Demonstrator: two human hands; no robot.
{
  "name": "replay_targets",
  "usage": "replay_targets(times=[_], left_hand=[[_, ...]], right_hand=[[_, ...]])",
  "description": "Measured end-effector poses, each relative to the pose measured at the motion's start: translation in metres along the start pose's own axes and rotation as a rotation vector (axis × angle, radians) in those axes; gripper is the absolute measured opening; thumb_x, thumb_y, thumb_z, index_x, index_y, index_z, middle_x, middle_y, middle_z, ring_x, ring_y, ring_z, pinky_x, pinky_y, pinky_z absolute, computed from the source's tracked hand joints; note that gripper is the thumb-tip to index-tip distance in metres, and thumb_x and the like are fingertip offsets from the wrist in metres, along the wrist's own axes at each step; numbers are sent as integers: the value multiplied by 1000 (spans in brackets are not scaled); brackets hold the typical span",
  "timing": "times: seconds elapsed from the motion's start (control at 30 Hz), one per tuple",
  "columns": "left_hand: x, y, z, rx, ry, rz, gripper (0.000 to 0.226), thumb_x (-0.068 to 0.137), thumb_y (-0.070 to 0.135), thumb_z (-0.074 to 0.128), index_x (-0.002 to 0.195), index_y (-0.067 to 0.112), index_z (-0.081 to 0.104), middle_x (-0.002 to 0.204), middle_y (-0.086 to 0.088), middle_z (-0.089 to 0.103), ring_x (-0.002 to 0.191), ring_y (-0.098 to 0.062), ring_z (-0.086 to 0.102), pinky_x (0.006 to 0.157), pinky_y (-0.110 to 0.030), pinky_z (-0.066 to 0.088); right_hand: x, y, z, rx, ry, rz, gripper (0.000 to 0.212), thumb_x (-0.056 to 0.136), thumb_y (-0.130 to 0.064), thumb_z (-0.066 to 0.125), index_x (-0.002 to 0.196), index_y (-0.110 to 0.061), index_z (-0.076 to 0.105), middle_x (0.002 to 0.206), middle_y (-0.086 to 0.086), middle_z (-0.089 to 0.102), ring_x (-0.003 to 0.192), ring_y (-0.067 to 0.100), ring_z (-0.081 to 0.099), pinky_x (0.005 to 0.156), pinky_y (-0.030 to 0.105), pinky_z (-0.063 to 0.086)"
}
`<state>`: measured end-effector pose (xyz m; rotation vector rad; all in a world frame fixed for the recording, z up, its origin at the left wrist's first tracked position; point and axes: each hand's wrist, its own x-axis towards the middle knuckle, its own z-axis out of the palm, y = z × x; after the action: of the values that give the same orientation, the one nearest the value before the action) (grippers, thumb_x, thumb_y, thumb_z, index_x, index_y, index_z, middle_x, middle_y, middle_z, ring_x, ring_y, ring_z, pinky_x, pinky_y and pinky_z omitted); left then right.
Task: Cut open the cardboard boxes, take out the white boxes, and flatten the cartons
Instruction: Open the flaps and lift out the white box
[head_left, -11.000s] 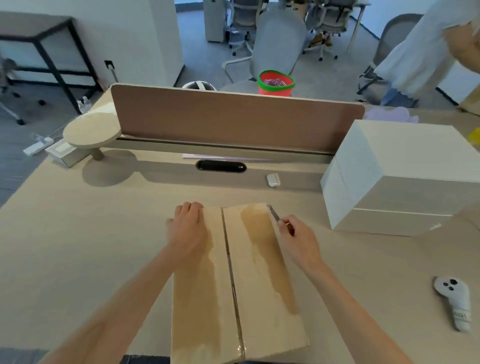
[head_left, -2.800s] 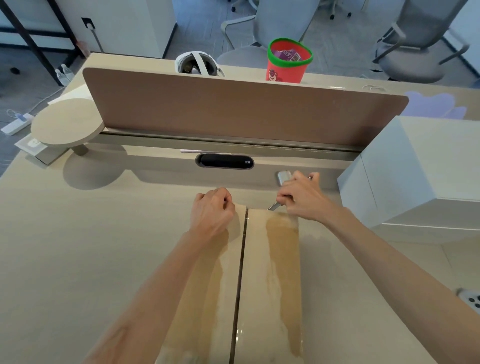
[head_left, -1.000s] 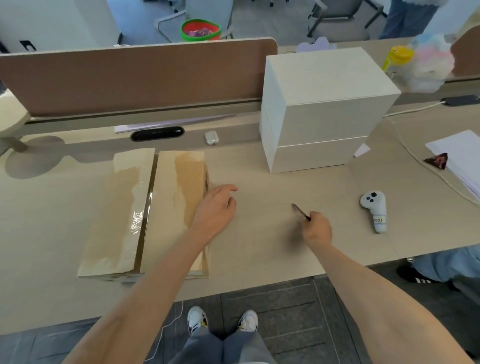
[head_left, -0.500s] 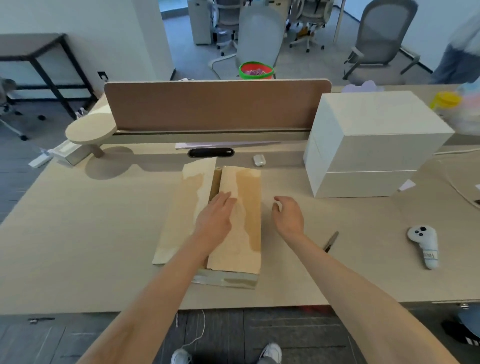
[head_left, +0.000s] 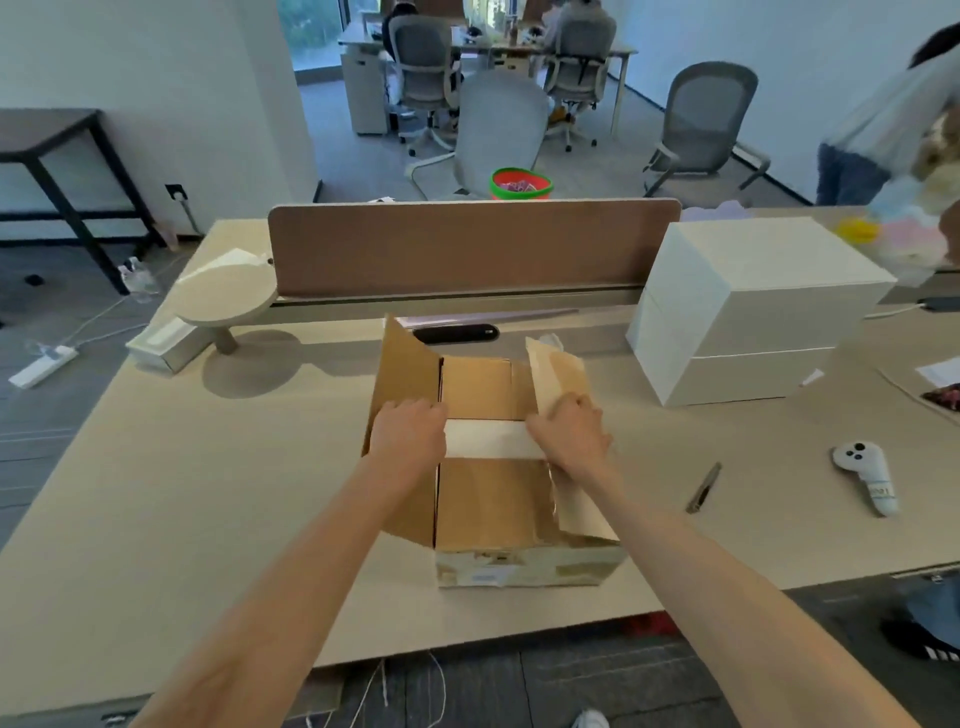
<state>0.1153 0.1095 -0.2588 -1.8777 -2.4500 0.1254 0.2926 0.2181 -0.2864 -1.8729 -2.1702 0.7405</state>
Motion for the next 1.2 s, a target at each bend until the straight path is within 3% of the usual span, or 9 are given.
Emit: replay_targets(times=[0.1, 0.2, 0.33, 0.53, 0.73, 0.87, 0.93, 1.03, 1.2], left_hand=[[0, -7, 7, -13, -110, -1, 17, 97, 20, 42, 105, 15, 56, 100, -2, 61, 87, -19, 49, 73, -31, 37], [9, -4, 11, -51, -129, 41, 21, 97, 17, 40, 113, 14, 53, 101, -4, 60, 85, -20, 48, 71, -31, 40], [37, 6, 9, -146, -118, 52, 25, 97, 17, 38, 119, 13, 47, 108, -4, 57, 87, -22, 53, 69, -34, 46], [86, 4, 11, -224, -100, 96, 43, 97, 22, 43, 139, 12, 38, 138, -7, 47, 121, -27, 49, 88, -40, 48], [113, -16, 10, -280, 6, 414, 49, 97, 28, 50, 143, 18, 39, 146, 1, 43, 128, -19, 46, 98, -35, 45], [120, -39, 25, -236, 37, 357, 51, 90, 29, 54, 138, 14, 45, 142, -4, 48, 131, -24, 44, 102, -41, 43], [117, -48, 34, -214, 39, 320, 58, 90, 33, 55, 143, 13, 42, 148, -4, 44, 139, -23, 37, 114, -42, 32], [113, -59, 48, -179, -16, 210, 70, 94, 44, 49, 153, 16, 24, 161, 1, 19, 150, -19, 11, 121, -43, 12], [114, -52, 60, -279, -129, -32, 87, 91, 65, 41, 156, 20, 4, 163, 9, -2, 150, -14, -7, 121, -48, 6]], right_hand=[[-3, -6, -27, 145, 57, -46, 19, 79, -27, 57, 93, -14, 53, 87, 2, 57, 85, 23, 57, 69, 36, 50], [-4, -8, -54, -196, 94, -144, 13, 82, -14, 58, 86, -11, 46, 73, 1, 48, 75, 22, 53, 58, 29, 42], [10, 3, -71, -268, 91, -185, 6, 81, -8, 55, 86, -7, 52, 80, 5, 54, 76, 23, 54, 64, 32, 45], [55, 1, -86, -214, 22, -272, 26, 80, -8, 53, 104, -15, 59, 92, 4, 63, 84, 24, 60, 78, 41, 55], [117, -49, -85, -283, -167, -572, 55, 83, -2, 52, 134, -22, 55, 129, 2, 60, 117, 23, 53, 97, 39, 47], [156, -99, -63, -291, -325, -753, 52, 76, 1, 50, 120, -25, 62, 120, -2, 63, 111, 21, 56, 82, 35, 50], [166, -119, -47, -320, -303, -828, 56, 81, -2, 53, 131, -28, 54, 124, -2, 61, 113, 21, 55, 84, 34, 49], [179, -132, -21, -543, 13, -929, 73, 88, -11, 62, 151, -22, 28, 148, 6, 41, 138, 27, 33, 117, 49, 19], [176, -98, 16, -596, 81, -680, 68, 102, -35, 42, 155, -11, 6, 162, 16, -5, 149, 32, -10, 119, 52, 2]])
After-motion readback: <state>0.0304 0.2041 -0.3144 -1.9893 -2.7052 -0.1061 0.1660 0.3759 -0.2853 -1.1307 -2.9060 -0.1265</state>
